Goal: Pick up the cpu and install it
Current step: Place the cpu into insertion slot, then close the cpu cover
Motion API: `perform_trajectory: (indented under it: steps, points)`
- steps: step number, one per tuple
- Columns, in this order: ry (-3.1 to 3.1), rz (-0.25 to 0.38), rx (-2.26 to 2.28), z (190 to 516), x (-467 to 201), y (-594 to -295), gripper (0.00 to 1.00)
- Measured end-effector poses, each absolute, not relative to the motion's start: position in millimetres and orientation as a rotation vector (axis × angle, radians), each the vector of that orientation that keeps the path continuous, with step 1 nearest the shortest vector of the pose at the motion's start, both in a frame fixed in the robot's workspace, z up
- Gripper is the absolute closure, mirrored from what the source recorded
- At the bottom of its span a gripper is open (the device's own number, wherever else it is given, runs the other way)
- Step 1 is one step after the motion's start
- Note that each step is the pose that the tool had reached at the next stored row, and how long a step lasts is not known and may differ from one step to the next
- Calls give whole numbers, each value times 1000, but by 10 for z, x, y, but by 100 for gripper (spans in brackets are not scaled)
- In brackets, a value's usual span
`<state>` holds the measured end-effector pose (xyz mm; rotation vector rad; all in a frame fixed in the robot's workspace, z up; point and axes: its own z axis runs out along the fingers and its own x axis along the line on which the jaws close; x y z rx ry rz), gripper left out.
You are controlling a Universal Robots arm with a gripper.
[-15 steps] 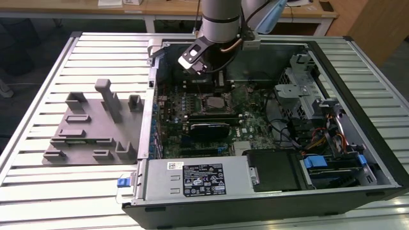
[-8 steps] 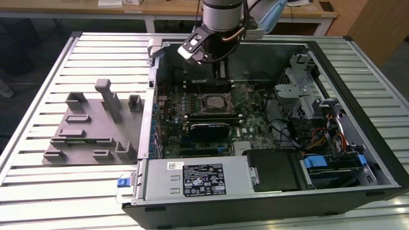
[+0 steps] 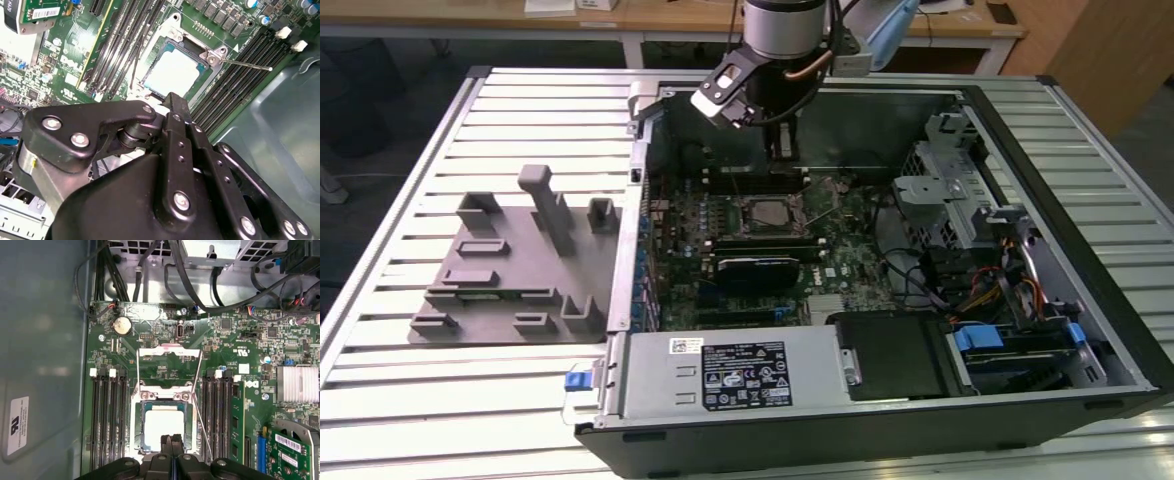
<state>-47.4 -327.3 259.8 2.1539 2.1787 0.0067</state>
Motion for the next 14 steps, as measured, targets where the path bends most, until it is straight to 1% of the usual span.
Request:
perform_trajectory:
  steps: [14]
  points:
    - [2179, 6, 2154, 2596, -460, -3270, 89]
